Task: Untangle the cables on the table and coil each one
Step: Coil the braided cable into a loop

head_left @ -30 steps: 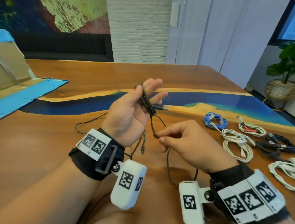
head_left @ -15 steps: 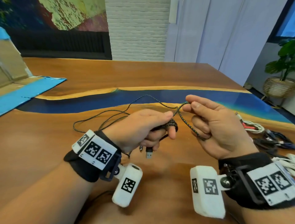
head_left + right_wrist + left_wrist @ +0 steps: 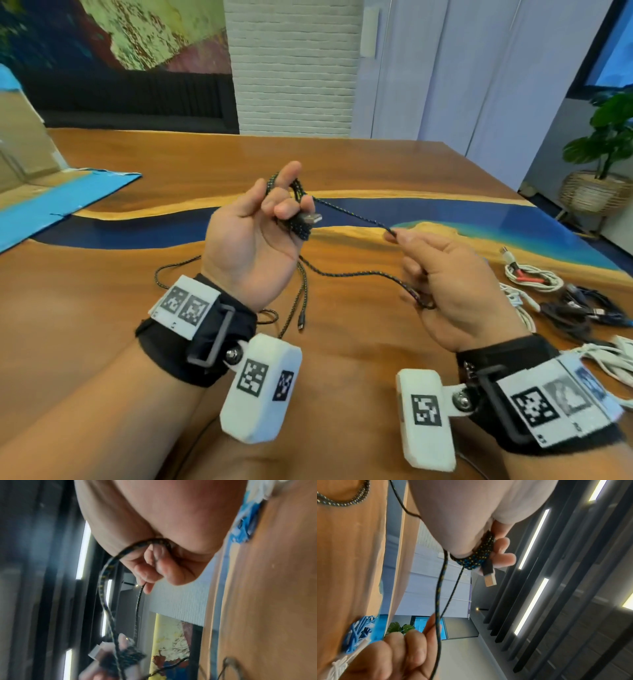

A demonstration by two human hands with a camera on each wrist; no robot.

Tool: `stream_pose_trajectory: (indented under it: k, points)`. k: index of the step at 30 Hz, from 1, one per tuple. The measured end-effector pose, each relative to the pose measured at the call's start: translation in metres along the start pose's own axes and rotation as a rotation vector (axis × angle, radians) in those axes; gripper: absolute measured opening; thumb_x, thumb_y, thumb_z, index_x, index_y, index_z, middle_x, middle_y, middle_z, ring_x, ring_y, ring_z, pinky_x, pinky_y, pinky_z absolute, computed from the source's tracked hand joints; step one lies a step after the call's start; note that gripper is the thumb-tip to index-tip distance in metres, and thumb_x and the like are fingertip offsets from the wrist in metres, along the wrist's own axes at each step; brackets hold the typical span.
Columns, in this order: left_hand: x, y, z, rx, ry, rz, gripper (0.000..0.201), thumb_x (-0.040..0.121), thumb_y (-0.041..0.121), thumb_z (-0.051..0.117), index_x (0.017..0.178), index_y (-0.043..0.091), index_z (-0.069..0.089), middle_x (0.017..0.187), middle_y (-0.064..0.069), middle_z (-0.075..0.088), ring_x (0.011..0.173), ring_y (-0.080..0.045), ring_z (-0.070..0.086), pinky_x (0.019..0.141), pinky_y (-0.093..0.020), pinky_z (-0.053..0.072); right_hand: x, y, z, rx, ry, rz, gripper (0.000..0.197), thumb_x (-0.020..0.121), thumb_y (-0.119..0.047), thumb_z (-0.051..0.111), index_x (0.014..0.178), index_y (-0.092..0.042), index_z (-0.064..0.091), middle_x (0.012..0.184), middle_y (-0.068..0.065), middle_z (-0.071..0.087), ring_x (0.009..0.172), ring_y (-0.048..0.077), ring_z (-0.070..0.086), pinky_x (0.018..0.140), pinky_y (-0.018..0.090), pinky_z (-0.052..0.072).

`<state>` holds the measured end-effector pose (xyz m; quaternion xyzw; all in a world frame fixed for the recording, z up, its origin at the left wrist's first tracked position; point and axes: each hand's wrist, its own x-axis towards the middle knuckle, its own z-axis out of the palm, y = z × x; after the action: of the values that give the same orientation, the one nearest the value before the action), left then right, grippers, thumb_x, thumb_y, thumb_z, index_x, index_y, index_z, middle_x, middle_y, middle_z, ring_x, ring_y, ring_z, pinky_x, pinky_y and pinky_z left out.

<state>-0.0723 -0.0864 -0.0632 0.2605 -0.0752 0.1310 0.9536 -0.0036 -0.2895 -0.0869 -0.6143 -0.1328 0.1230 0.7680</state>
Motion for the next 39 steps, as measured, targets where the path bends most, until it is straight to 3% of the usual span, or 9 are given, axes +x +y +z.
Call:
stream_pose_trajectory:
  k: [5,8,10,15,19,25,28,32,39]
  points:
    - [0.004,-0.004,-0.002,0.006,0.135,0.058,0.042,0.111,0.022,0.031,0.134,-0.005,0.054,0.063,0.005,0.04,0.052,-0.01,0.052,0.081,-0.029,0.052,-0.005,-0.011,0.003,0.572,-0.098,-0.018,0.022,0.106,-0.016,0.044,0.093,-0.012,0.062,0.059,-0.001,0.047,0.073,0.015,0.067,0.091,0.042,0.059]
    - [0.005,-0.006,-0.004,0.02,0.174,0.08,0.042,0.112,0.022,0.031,0.135,-0.006,0.052,0.063,0.004,0.043,0.053,-0.011,0.055,0.085,-0.03,0.051,-0.005,-0.013,0.002,0.444,-0.107,-0.005,0.024,0.108,-0.011,0.038,0.111,-0.013,0.061,0.071,0.003,0.06,0.048,0.009,0.053,0.055,0.027,0.057]
    - [0.008,-0.004,-0.005,0.041,0.185,0.126,0.042,0.113,0.022,0.03,0.133,-0.008,0.051,0.064,0.002,0.048,0.057,-0.013,0.061,0.086,-0.032,0.052,-0.004,-0.01,0.001,0.174,-0.137,0.003,0.026,0.108,-0.009,0.038,0.121,-0.013,0.061,0.075,0.007,0.06,0.036,0.008,0.031,0.033,0.021,0.034]
    - [0.011,0.01,-0.007,0.158,0.232,0.198,0.039,0.113,0.02,0.025,0.089,0.006,0.053,0.081,-0.006,0.07,0.081,-0.019,0.071,0.095,-0.034,0.051,-0.012,0.002,0.009,-0.392,-0.332,0.005,0.022,0.105,-0.017,0.053,0.098,-0.008,0.072,0.056,0.006,0.049,0.034,0.01,0.024,0.036,0.016,0.021]
    - [0.008,-0.003,-0.004,0.575,0.294,0.139,0.026,0.111,0.009,0.034,0.095,0.004,0.054,0.077,-0.009,0.072,0.09,-0.028,0.07,0.1,-0.042,0.053,-0.027,0.002,0.027,-0.533,-0.494,-0.124,0.034,0.099,-0.029,0.062,0.069,-0.013,0.067,0.048,-0.006,0.038,0.042,0.007,0.025,0.043,0.015,0.025]
    - [-0.008,-0.021,0.002,1.218,0.028,-0.144,0.018,0.106,0.006,0.044,0.101,0.002,0.061,0.066,0.0,0.066,0.065,-0.013,0.064,0.069,-0.031,0.055,-0.027,-0.005,0.031,-0.241,-0.335,-0.204,0.027,0.098,-0.024,0.057,0.082,-0.006,0.071,0.05,-0.011,0.04,0.043,0.009,0.026,0.043,0.02,0.026]
    - [-0.011,-0.021,0.001,1.243,-0.129,-0.183,0.036,0.108,0.024,0.048,0.113,-0.009,0.059,0.063,-0.002,0.05,0.066,-0.025,0.054,0.075,-0.044,0.053,-0.024,-0.013,0.023,-0.016,-0.313,-0.063,0.026,0.091,-0.028,0.06,0.072,-0.01,0.063,0.047,-0.005,0.03,0.04,0.012,0.024,0.041,0.026,0.036]
    - [-0.017,-0.021,0.005,1.3,-0.301,-0.192,0.026,0.105,0.03,0.053,0.109,0.009,0.068,0.057,0.009,0.049,0.055,-0.017,0.047,0.08,-0.044,0.053,-0.022,-0.02,0.017,0.271,-0.268,0.099,0.022,0.087,-0.027,0.058,0.087,-0.006,0.063,0.051,-0.003,0.032,0.039,0.008,0.037,0.046,0.028,0.055]
    - [-0.008,-0.014,-0.005,1.101,-0.176,-0.199,0.035,0.11,0.024,0.039,0.094,0.004,0.063,0.052,0.001,0.033,0.047,-0.02,0.041,0.079,-0.032,0.053,-0.016,-0.022,0.004,0.444,-0.259,0.18,0.033,0.086,-0.011,0.053,0.115,-0.006,0.07,0.074,0.0,0.058,0.034,0.003,0.034,0.038,0.012,0.042]
